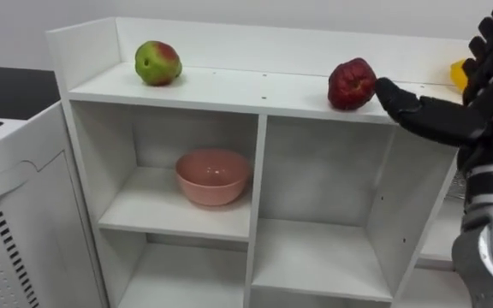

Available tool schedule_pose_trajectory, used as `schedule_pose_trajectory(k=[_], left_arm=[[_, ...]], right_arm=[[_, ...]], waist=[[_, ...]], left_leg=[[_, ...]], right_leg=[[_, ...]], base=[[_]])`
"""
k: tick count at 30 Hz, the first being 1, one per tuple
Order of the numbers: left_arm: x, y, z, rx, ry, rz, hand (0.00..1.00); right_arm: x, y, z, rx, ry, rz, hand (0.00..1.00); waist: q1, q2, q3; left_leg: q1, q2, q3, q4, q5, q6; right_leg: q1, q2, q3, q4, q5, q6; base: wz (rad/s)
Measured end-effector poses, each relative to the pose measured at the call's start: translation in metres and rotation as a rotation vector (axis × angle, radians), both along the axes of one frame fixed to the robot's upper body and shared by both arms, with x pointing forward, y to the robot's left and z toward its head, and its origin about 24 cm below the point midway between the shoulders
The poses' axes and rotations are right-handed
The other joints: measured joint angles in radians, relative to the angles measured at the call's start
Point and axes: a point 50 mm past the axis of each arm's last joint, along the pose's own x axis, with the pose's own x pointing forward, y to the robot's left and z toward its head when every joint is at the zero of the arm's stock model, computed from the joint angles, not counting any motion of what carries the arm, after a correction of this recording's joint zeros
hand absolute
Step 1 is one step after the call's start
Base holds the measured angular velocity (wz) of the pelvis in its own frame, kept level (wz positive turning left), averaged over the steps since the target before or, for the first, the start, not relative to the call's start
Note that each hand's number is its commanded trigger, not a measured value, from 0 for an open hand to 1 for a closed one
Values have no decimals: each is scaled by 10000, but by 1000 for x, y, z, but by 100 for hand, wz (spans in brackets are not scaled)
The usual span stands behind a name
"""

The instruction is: Arrange fruit in the closet

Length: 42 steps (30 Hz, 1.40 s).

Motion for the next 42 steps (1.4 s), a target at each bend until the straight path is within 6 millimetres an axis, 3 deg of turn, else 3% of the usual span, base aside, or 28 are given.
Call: schedule_pose_trajectory(k=[6, 9, 12, 14, 16, 24, 33, 42], left_arm=[[-1, 2, 1, 85, 128, 42, 0], [3, 7, 3, 154, 30, 109, 0], [3, 12, 6, 272, 40, 177, 0], [5, 16, 7, 329, -14, 109, 0], [5, 17, 8, 378, 25, 97, 0], [0, 19, 8, 463, 242, 176, 0], [5, 19, 8, 494, 138, 100, 0], [9, 25, 10, 650, 48, 41, 0]], right_arm=[[14, -8, -2, 55, 827, 299, 0], [20, -10, 5, -248, 1009, 493, 0], [26, -12, 16, -485, 1028, 534, 0], [28, -12, 20, -706, 1094, 651, 0], [30, -11, 20, -847, 1184, 750, 0], [36, -9, 19, -1023, 1575, 1023, 0], [40, -1, 38, -2074, 1365, 1477, 0], [51, -3, 15, -2776, 2721, 1708, 0]], waist=[[8, -159, -40], [42, -296, -105], [158, -474, -91], [232, -635, -39], [270, -693, -47], [285, -682, -8], [303, -659, 2], [313, -709, -28]], left_leg=[[8, -4, 9, 18, 7, -3], [-77, -1, 11, 14, 19, -10], [-24, 13, 4, -14, 25, -13], [46, 27, -3, -17, 25, -14], [67, 22, -16, -17, 24, -14], [28, 7, -124, 1, 27, -19], [34, 7, -174, -8, 33, -27], [65, 8, -193, 5, 36, -32]], right_leg=[[-45, -10, 10, 15, 0, 0], [-164, -6, 16, 33, 6, -10], [-121, 13, 4, 13, 10, -17], [-22, 29, -13, -25, 12, -20], [18, 27, -21, -39, 12, -20], [25, 14, -79, -47, 13, -22], [25, 20, -66, -31, 13, -21], [62, 23, -20, -25, 13, -22]], base=[[-1], [-3], [0], [2], [5], [2], [1], [0]])
